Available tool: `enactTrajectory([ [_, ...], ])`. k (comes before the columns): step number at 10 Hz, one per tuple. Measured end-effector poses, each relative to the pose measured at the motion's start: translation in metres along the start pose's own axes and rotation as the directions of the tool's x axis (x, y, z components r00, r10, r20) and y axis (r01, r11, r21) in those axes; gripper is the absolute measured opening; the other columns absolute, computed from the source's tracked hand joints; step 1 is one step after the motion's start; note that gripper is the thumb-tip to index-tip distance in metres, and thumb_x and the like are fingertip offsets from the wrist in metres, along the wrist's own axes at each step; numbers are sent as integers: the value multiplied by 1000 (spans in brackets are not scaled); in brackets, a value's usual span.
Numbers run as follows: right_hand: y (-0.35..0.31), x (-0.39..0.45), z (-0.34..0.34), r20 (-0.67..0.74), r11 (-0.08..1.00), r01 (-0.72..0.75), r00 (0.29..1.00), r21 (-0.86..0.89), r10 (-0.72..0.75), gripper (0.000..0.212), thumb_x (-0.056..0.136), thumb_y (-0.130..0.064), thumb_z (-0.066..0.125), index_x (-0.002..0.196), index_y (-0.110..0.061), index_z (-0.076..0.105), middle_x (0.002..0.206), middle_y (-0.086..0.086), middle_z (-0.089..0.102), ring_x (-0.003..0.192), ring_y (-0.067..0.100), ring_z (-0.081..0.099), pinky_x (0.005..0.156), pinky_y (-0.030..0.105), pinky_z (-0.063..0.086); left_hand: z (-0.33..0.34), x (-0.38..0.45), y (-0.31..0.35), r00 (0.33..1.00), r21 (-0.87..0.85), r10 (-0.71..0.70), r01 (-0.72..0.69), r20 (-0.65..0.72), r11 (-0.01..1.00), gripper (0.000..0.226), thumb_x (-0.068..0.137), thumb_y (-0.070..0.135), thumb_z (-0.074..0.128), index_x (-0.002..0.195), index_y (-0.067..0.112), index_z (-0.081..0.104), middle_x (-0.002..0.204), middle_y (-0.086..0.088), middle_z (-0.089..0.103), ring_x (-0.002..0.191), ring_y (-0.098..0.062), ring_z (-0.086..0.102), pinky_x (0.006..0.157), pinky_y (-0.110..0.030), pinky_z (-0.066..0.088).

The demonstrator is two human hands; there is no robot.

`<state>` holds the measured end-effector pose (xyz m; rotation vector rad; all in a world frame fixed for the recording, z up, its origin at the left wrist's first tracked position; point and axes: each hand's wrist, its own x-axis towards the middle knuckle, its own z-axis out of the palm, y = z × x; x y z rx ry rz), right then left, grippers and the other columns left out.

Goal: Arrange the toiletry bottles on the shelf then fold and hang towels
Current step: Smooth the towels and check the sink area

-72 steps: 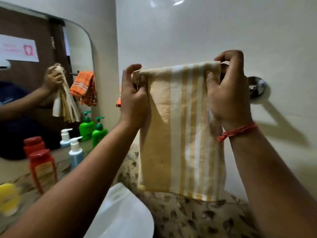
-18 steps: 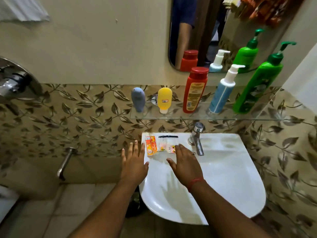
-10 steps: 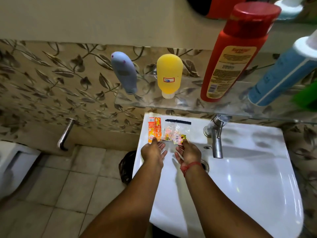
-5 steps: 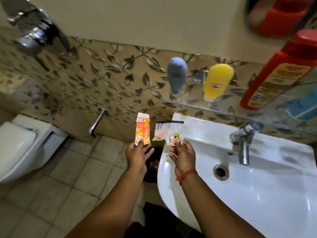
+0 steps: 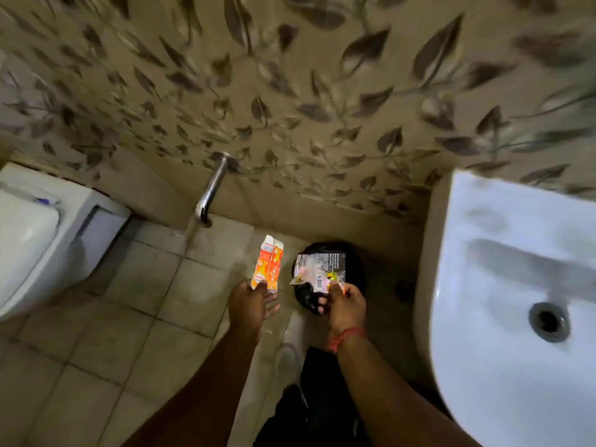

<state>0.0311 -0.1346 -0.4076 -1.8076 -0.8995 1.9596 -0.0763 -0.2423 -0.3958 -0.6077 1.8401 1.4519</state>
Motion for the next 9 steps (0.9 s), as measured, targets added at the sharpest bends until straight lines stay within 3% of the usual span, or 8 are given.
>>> enactTrajectory([
  [1,41,49,5,-98,999,-44,994,-7,43,24,100,-2,52,80,-14,50,65,10,54,32,4,48,33,16,38,10,47,-25,998,115,-29,22,63,993,15,103,11,52,112,0,55,92,-17,65,82,-27,69,68,-40,60],
  [2,71,96,4,-172,992,-126,978,-20,121,24,100,-3,51,79,-15,47,65,11,52,37,10,48,32,16,38,22,88,-57,993,229,-55,30,103,973,21,102,13,53,116,-2,58,99,-19,68,85,-27,71,63,-37,61],
  [4,138,202,4,-290,978,-205,939,-44,184,8,100,-6,45,104,-9,51,68,11,53,51,18,49,39,19,41,72,177,-125,983,405,-82,9,163,914,11,101,12,54,103,2,58,100,-21,68,69,-21,69,55,-34,61],
  [5,153,229,7,-261,965,-260,929,44,263,14,104,-11,40,113,-14,51,75,10,54,56,19,48,54,30,43,94,200,-143,969,448,-142,38,201,893,13,101,20,56,93,10,60,94,-19,65,74,-26,64,71,-40,58],
  [6,164,233,6,-223,957,-289,934,-15,279,23,106,-21,44,126,-11,50,95,15,57,68,23,56,62,39,53,92,206,-147,952,601,-182,-1,244,799,32,102,44,52,109,14,62,89,-6,63,77,-23,61,76,-33,54],
  [7,169,214,2,-253,926,-270,946,-265,204,44,102,-32,52,131,2,52,114,18,58,113,42,62,97,54,52,73,193,-140,938,685,-185,-71,293,725,49,102,52,45,125,12,61,111,-11,67,93,-26,63,87,-35,53],
  [8,149,175,4,-193,899,-220,969,-379,156,52,101,-36,53,137,1,47,135,22,55,127,42,53,107,51,45,55,165,-115,932,729,-212,-75,293,680,64,102,59,39,141,9,51,142,-17,55,128,-33,54,108,-45,44],
  [9,108,136,17,-115,841,-129,990,-526,80,56,103,-38,50,141,3,42,143,25,50,131,39,50,107,39,41,48,126,-75,941,728,-151,-126,303,674,66,103,58,36,145,9,43,148,-19,50,132,-35,50,107,-39,42],
])
